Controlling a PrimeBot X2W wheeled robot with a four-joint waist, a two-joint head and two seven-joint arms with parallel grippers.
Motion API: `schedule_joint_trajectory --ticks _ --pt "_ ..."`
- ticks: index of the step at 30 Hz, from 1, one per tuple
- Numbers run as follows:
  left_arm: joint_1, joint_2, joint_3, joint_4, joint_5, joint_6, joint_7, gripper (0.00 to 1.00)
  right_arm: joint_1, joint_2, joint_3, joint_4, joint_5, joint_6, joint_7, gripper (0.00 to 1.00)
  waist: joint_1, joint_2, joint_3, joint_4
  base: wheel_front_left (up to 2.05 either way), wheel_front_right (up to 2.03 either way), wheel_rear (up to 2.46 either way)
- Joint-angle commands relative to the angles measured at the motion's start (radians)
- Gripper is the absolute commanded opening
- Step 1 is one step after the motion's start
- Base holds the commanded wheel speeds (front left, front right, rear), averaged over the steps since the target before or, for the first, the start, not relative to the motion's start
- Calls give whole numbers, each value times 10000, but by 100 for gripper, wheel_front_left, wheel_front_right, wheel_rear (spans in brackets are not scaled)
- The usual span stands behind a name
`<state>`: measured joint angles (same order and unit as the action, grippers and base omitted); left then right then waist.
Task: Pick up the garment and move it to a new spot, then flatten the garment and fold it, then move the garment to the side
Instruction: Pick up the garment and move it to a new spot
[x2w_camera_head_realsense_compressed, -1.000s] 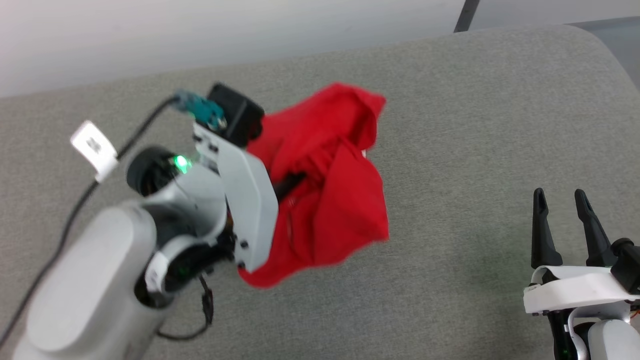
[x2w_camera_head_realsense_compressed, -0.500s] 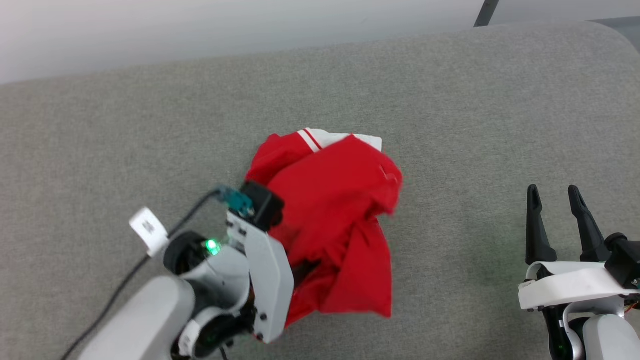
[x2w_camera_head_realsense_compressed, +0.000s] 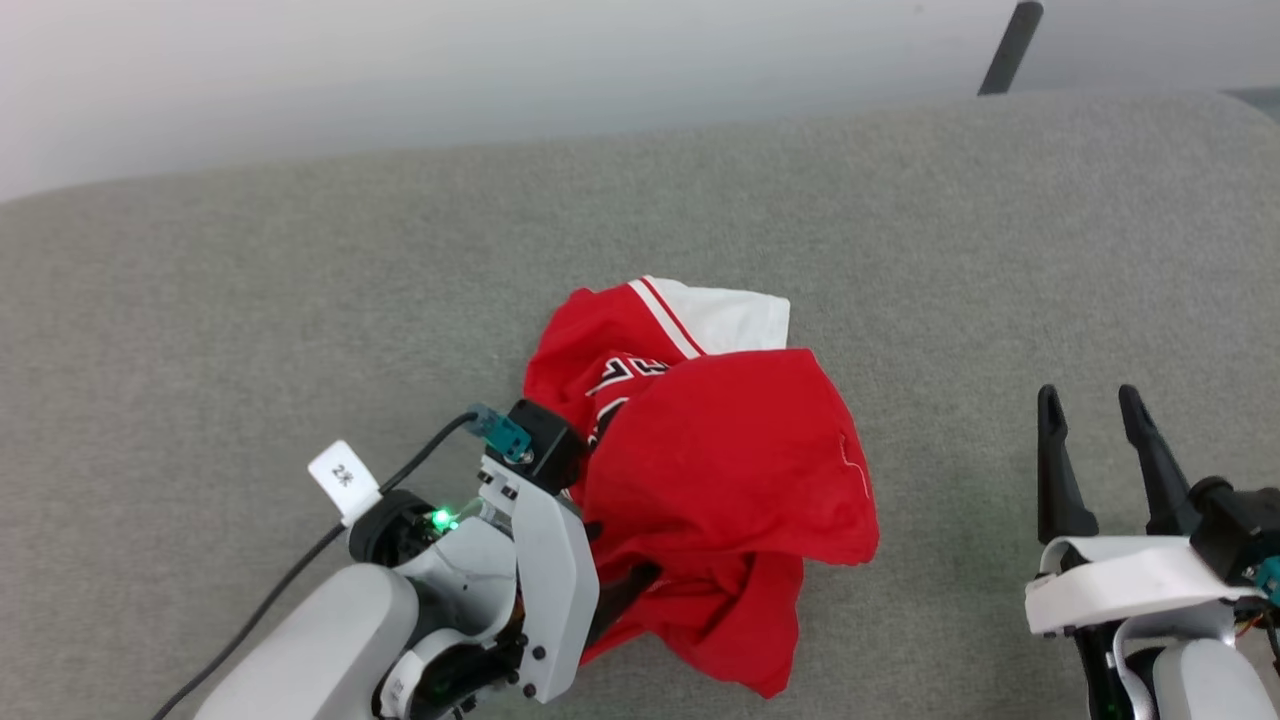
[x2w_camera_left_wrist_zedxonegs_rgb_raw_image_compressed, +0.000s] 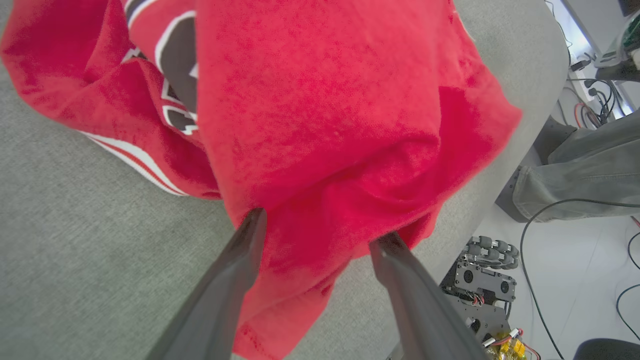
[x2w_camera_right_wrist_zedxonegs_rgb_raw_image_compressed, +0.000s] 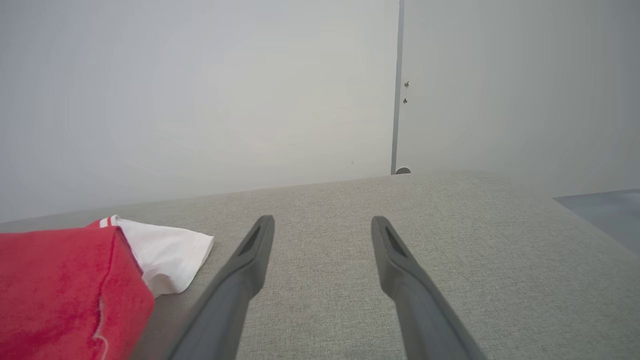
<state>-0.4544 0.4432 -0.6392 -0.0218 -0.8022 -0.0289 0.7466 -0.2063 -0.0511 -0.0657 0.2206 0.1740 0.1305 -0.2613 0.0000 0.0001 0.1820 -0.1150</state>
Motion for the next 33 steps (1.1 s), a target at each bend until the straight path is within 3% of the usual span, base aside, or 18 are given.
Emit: schedule_joint_trajectory --ticks 1,11,22,33 --pt "-77 12 24 -73 -107 -73 15 100 170 12 8 34 -50 4 -51 100 0 -1 -302 213 0 0 0" --pt "156 267 661 -457 -152 -37 -851 100 669 9 -48 60 -305 4 -50 100 0 -1 -1390 945 0 0 0" --pt "1138 474 1776 -346 180 -407 -3986 100 1008 -157 -26 35 -373 4 92 100 0 -1 -2108 1541 0 0 0" --pt "2213 801 2766 240 815 -403 -6888 100 1318 -323 -152 100 -315 4 128 100 0 -1 -2471 1878 0 0 0"
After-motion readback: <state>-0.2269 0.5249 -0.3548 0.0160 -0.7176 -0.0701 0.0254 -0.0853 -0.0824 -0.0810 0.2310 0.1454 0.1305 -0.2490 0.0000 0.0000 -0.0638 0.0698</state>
